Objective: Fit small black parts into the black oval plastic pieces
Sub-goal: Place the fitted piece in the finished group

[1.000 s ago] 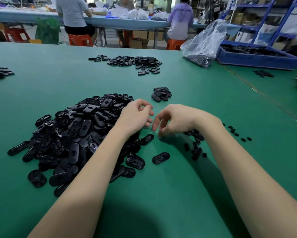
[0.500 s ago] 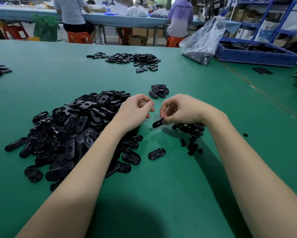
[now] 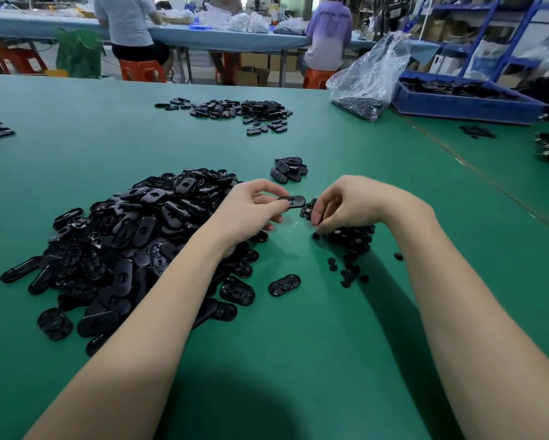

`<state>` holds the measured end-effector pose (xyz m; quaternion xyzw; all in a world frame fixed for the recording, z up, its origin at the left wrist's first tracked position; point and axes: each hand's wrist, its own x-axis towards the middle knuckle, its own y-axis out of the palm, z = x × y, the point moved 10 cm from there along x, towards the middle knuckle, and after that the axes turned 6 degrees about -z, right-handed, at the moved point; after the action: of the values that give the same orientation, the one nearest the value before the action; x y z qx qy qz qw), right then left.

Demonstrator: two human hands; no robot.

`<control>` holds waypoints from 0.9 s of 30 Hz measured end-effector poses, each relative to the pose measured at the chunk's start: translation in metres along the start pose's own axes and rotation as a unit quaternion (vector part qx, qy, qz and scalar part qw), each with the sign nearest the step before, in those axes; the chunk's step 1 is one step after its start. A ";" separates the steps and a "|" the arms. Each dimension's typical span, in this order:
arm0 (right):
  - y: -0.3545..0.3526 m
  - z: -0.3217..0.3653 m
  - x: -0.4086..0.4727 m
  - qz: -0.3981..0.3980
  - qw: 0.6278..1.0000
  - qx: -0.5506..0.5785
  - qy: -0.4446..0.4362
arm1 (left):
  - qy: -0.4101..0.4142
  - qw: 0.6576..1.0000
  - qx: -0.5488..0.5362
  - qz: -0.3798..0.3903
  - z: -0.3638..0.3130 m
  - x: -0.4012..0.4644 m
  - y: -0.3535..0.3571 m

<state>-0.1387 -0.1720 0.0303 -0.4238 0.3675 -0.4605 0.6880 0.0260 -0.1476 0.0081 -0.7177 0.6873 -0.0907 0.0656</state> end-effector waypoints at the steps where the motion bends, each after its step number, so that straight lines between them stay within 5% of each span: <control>1: 0.004 -0.001 0.000 0.009 1.000 -0.007 0.004 | 0.002 1.000 0.003 -0.003 0.000 0.000 -0.001; 8: 0.010 0.000 0.002 0.003 1.000 0.004 -0.005 | 0.001 1.000 0.018 -0.014 0.003 0.000 -0.004; 14: -0.017 0.006 -0.001 -0.097 0.989 0.109 -0.023 | -0.005 1.000 -0.004 -0.025 0.005 0.002 -0.007; 22: -0.020 0.028 -0.006 -0.093 0.965 0.232 -0.084 | -0.063 0.983 -0.164 -0.055 0.009 0.002 -0.010; 27: -0.016 0.028 -0.002 -0.099 0.960 0.252 -0.074 | -0.063 0.980 -0.190 0.003 0.005 -0.002 0.001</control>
<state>-0.1194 -0.1670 0.0555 -0.3038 0.1446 -0.5712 0.7487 0.0263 -0.1461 0.0034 -0.7195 0.6884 0.0876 -0.0287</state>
